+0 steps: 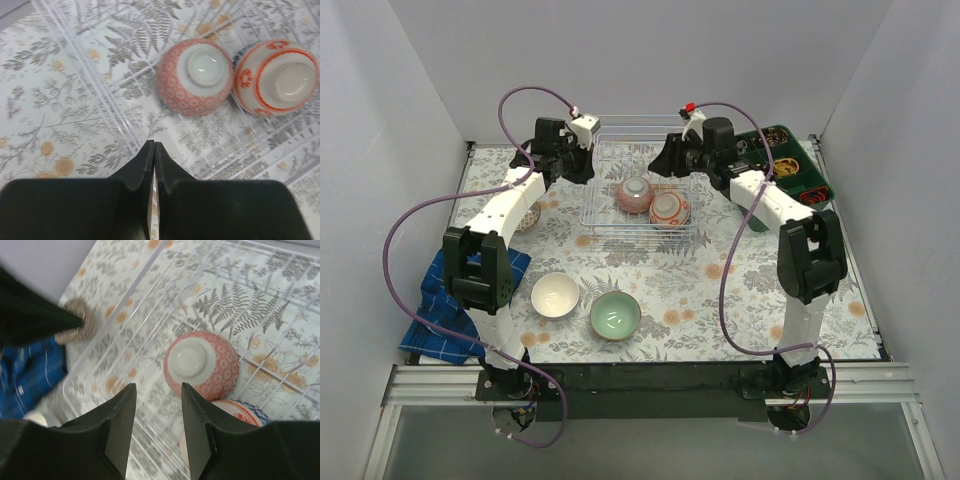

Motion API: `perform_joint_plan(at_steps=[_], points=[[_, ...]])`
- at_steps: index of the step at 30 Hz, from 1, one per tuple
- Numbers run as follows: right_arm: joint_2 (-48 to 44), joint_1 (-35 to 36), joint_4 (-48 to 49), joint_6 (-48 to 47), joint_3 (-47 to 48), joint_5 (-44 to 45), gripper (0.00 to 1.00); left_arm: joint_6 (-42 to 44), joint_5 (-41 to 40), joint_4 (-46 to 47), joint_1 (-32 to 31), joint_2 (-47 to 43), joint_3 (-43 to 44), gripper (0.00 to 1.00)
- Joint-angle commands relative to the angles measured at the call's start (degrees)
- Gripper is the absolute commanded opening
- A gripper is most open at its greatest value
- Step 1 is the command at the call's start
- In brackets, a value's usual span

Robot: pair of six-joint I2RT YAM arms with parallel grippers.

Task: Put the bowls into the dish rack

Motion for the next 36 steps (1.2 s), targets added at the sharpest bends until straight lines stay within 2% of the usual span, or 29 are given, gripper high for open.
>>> perform_joint_plan(at_steps=[1,3,4,8,13,15,18,19,22,26,29,36], points=[[-10.0,-0.2,-2.8,-25.8,-5.2,-19.4,0.49,-1.0,-12.7,3.6,-0.3,-6.6,0.9,0.14],[-13.7,-0.2,-8.3,-32.5,-7.2,-23.3,0.49,1.1,-20.4,4.6,0.2,-7.4,0.7,0.34],[-14.6,-0.1,-14.2,-40.5,-7.2,-24.6,0.49,1.6,-21.6,4.3,0.9,-8.4,0.7,0.5],[-17.7,1.8,-26.2,-54.9,-6.4,-23.0,0.49,2.7,-22.9,2.8,3.6,-13.0,-3.0,0.67],[-19.1,8.6,-34.1,-70.5,-6.9,-17.7,0.49,-0.1,-19.0,-0.2,12.7,-15.5,-7.4,0.69],[-20.0,12.8,-36.4,-77.3,-8.2,-15.5,0.49,0.0,-19.0,-2.9,13.6,-14.2,-6.7,0.72],[-20.9,16.7,-37.1,-79.2,-11.0,-15.2,0.49,-2.3,-19.0,-6.6,13.6,-14.6,-6.8,0.74],[-20.2,17.4,-38.3,-79.5,-10.4,-14.9,0.49,-2.8,-16.2,-6.9,15.3,-15.5,-9.1,0.75],[-19.2,21.2,-42.8,-82.5,-10.2,-13.8,0.47,-4.8,-15.4,-7.0,15.4,-19.3,-13.3,0.77],[-21.5,27.5,-43.3,-88.5,-18.8,-11.0,0.47,-8.3,-8.9,-14.5,16.0,-19.8,-14.4,0.79],[-24.0,32.1,-41.7,-91.3,-22.5,-8.8,0.48,-9.7,-6.0,-15.5,16.0,-23.7,-15.4,0.82],[-22.4,39.1,-39.9,-90.8,-24.3,-2.3,0.5,-7.4,-8.5,-16.1,17.5,-31.2,-17.4,0.83]])
